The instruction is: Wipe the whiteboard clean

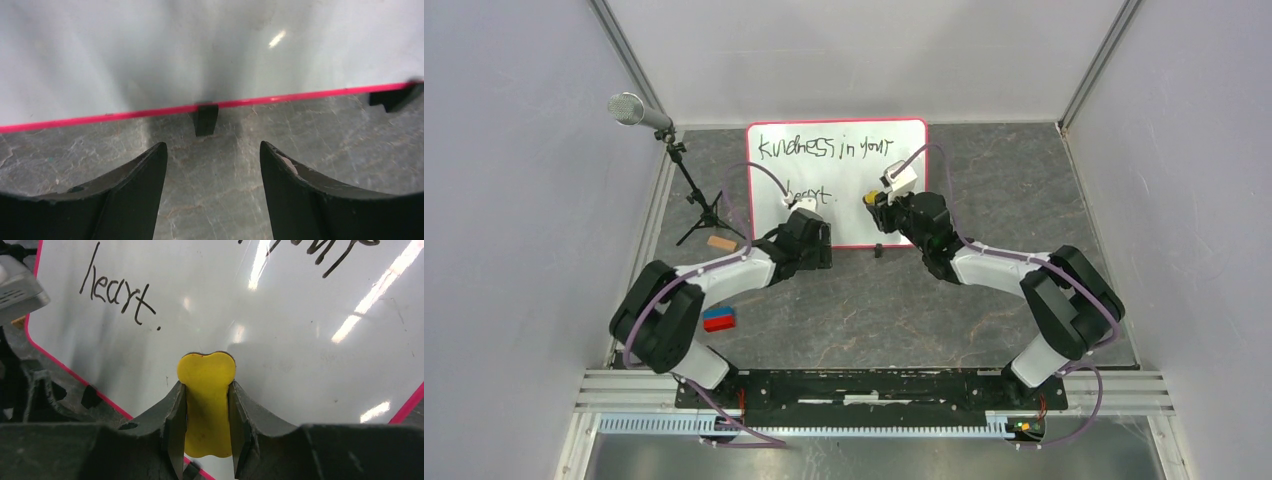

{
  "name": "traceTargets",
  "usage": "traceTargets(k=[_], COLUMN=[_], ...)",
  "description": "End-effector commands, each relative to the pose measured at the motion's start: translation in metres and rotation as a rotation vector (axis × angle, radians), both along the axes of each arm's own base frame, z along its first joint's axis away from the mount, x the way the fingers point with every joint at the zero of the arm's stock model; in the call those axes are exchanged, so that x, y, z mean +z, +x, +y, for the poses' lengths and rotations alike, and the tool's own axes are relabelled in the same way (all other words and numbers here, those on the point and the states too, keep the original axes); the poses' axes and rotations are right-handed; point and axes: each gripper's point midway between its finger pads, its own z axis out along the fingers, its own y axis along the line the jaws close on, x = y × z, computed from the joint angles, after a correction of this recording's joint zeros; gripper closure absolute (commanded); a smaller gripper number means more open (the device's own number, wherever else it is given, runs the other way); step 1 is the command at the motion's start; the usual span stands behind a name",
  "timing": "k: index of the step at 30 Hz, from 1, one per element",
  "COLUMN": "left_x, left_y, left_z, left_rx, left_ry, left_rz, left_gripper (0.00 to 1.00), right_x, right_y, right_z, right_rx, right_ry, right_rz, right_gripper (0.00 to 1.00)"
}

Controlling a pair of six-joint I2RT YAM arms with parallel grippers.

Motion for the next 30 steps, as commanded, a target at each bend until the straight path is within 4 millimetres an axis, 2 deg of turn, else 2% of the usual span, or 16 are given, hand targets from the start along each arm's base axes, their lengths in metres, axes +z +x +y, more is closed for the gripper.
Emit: traceTargets(k=[1,6,11,14,17,22,27,30], left_x=[0.012,0.006,-0.004,-0.008,-0.007,-0.006,-0.002,0.007], left_y=[0.035,0.044,0.046,0.044,0.036,0.017,0.002,-0.003], left_z=[-0.009,-0.007,-0.010,-0.020,-0.033,-0.059,-0.085,-0.084], left_rx=[0.044,0.046,0.026,0.000,-0.023,-0.055,-0.093,-0.092], left_ry=[0.024,0.086,0.115,0.098,0.109,0.096,0.036,0.013], left_rz=[-0.081,-0.078,-0.048,-0.032,-0.043,-0.054,-0.045,-0.043], left_gripper=[0.28,0.38,0.55,0.70,0.72,0.83,0.83,0.70], right_x=[0.040,0.039,0.036,0.035,0.032,0.028,0.026,0.025], right_y=[-0.005,-0.006,-0.004,-0.002,0.001,0.004,0.004,0.004], right_z=[-0.002,-0.003,-0.006,-0.011,-0.013,-0.010,-0.008,-0.006], right_rx=[0.030,0.029,0.013,-0.005,-0.019,-0.013,0.000,0.007], right_ry=[0.037,0.032,0.022,-0.018,-0.045,-0.057,-0.060,-0.062], right_rz=[-0.138,-0.142,-0.140,-0.153,-0.153,-0.145,-0.139,-0.136], right_gripper=[0.87,0.87,0.87,0.87,0.87,0.87,0.87,0.87])
